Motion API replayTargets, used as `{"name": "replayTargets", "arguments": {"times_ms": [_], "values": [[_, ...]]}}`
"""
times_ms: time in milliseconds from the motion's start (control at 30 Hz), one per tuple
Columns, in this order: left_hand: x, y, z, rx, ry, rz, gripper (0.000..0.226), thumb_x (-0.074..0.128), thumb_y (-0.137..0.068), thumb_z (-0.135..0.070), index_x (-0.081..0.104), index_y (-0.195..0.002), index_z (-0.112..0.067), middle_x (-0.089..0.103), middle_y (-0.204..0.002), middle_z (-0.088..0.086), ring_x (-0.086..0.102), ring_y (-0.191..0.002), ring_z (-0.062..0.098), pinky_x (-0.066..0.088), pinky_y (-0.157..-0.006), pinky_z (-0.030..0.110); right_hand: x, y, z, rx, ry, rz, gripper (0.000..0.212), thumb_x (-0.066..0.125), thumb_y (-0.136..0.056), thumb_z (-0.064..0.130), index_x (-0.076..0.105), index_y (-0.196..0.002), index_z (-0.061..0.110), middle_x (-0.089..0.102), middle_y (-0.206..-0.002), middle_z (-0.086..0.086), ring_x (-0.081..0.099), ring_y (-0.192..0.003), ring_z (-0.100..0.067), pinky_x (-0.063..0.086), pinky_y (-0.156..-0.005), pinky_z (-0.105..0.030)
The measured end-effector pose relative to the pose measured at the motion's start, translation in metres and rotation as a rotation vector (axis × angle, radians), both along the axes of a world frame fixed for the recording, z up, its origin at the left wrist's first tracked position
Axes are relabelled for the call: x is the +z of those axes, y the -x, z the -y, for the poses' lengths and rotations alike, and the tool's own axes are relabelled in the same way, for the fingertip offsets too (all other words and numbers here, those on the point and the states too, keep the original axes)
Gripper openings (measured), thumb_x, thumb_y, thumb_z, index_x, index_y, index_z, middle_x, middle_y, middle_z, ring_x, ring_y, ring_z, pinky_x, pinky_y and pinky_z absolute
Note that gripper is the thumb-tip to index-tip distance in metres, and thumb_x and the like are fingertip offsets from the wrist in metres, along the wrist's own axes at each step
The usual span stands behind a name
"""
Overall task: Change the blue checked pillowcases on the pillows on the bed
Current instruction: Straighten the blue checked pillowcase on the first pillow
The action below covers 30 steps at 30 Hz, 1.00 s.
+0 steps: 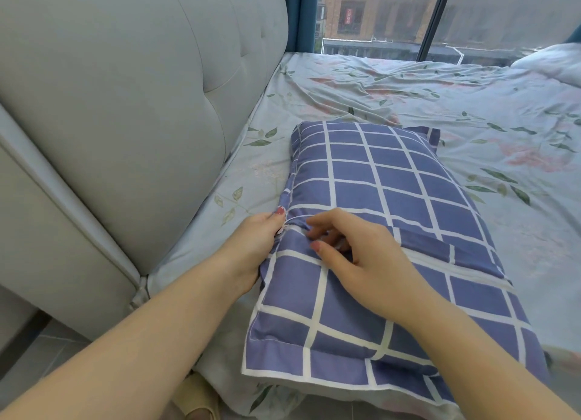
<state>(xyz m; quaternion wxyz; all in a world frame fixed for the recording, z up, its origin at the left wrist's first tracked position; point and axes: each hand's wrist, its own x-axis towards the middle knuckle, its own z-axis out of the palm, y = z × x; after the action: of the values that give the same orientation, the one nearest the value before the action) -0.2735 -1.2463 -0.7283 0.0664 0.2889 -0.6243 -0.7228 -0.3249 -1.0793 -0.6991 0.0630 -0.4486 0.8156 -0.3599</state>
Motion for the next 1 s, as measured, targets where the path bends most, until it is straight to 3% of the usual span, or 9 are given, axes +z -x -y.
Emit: {"name": "replayTargets", "arguments": {"times_ms": [100,167,333,433,567,700,800,933,1000], "values": [[-0.002,-0.001,-0.005,0.023,0.064,-0.028,0.047,0.04,-0.106,-0.037,0.065,-0.108,0.003,0.072,-0.102,0.021,0.069,-0.097,0.037,0.054,-0.088,0.045,-0.003,0.0,0.001,-0.029,-0.033,-0.051,0.017,0.057,-0.095,0.029,0.06,-0.112,0.03,0.062,-0.1,0.021,0.059,-0.088,0.003,0.048,-0.077,-0.009],[-0.003,-0.003,-0.009,0.006,0.141,-0.051,0.057,0.041,-0.101,-0.048,0.059,-0.097,0.006,0.066,-0.09,0.021,0.064,-0.083,0.034,0.052,-0.082,0.048,-0.003,0.0,0.002,-0.051,-0.043,-0.078,0.011,0.055,-0.094,0.038,0.061,-0.102,0.032,0.059,-0.091,0.022,0.057,-0.083,0.002,0.045,-0.071,-0.01],[-0.002,-0.007,-0.017,-0.038,0.193,-0.092,0.064,0.043,-0.09,-0.058,0.053,-0.088,0.005,0.052,-0.079,0.01,0.049,-0.075,0.023,0.041,-0.075,0.04,-0.006,-0.001,0.004,-0.12,0.012,-0.064,0.031,0.05,-0.085,0.059,0.058,-0.083,0.03,0.063,-0.075,0.013,0.06,-0.07,-0.006,0.05,-0.063,-0.022],[0.0,-0.008,-0.019,-0.063,0.198,-0.122,0.059,0.045,-0.083,-0.06,0.052,-0.083,-0.001,0.053,-0.078,0.009,0.049,-0.074,0.023,0.04,-0.076,0.04,-0.009,-0.001,0.008,-0.153,-0.002,-0.146,0.036,0.053,-0.083,0.063,0.054,-0.078,0.028,0.06,-0.07,0.011,0.057,-0.066,-0.007,0.044,-0.059,-0.019],[0.001,-0.009,-0.019,-0.112,0.176,-0.125,0.068,0.048,-0.087,-0.058,0.053,-0.095,0.009,0.057,-0.081,0.013,0.054,-0.078,0.025,0.043,-0.079,0.042,-0.013,-0.004,0.011,-0.146,-0.018,-0.254,0.037,0.051,-0.087,0.061,0.042,-0.078,0.026,0.051,-0.066,0.009,0.05,-0.062,-0.01,0.035,-0.056,-0.019],[-0.002,-0.007,-0.016,-0.085,0.137,-0.12,0.04,0.046,-0.103,-0.038,0.052,-0.072,-0.013,0.054,-0.065,0.003,0.054,-0.068,0.019,0.043,-0.075,0.037,-0.017,-0.007,0.011,-0.109,0.0,-0.331,0.028,0.04,-0.094,0.053,0.04,-0.083,0.027,0.053,-0.071,0.01,0.05,-0.06,-0.01,0.039,-0.055,-0.023],[-0.001,-0.007,-0.016,-0.068,0.137,-0.114,0.037,0.046,-0.104,-0.033,0.045,-0.072,-0.015,0.046,-0.062,0.001,0.046,-0.063,0.016,0.038,-0.067,0.033,-0.021,-0.008,0.014,-0.104,0.023,-0.443,0.024,0.028,-0.099,0.045,0.036,-0.084,0.028,0.05,-0.072,0.01,0.046,-0.056,-0.012,0.044,-0.052,-0.03],[0.0,-0.007,-0.016,-0.07,0.172,-0.096,0.037,0.045,-0.104,-0.034,0.042,-0.071,-0.018,0.042,-0.061,-0.002,0.041,-0.058,0.013,0.034,-0.065,0.032,-0.026,-0.008,0.017,-0.132,0.013,-0.524,0.025,0.027,-0.1,0.039,0.04,-0.083,0.025,0.04,-0.073,0.011,0.039,-0.055,-0.012,0.034,-0.051,-0.025],[0.0,-0.008,-0.017,-0.074,0.183,-0.097,0.037,0.045,-0.104,-0.034,0.043,-0.072,-0.017,0.043,-0.06,-0.003,0.042,-0.059,0.013,0.035,-0.066,0.032,-0.028,-0.007,0.018,-0.137,0.019,-0.525,0.029,0.028,-0.099,0.039,0.045,-0.083,0.022,0.043,-0.072,0.011,0.04,-0.055,-0.011,0.036,-0.05,-0.025]]}}
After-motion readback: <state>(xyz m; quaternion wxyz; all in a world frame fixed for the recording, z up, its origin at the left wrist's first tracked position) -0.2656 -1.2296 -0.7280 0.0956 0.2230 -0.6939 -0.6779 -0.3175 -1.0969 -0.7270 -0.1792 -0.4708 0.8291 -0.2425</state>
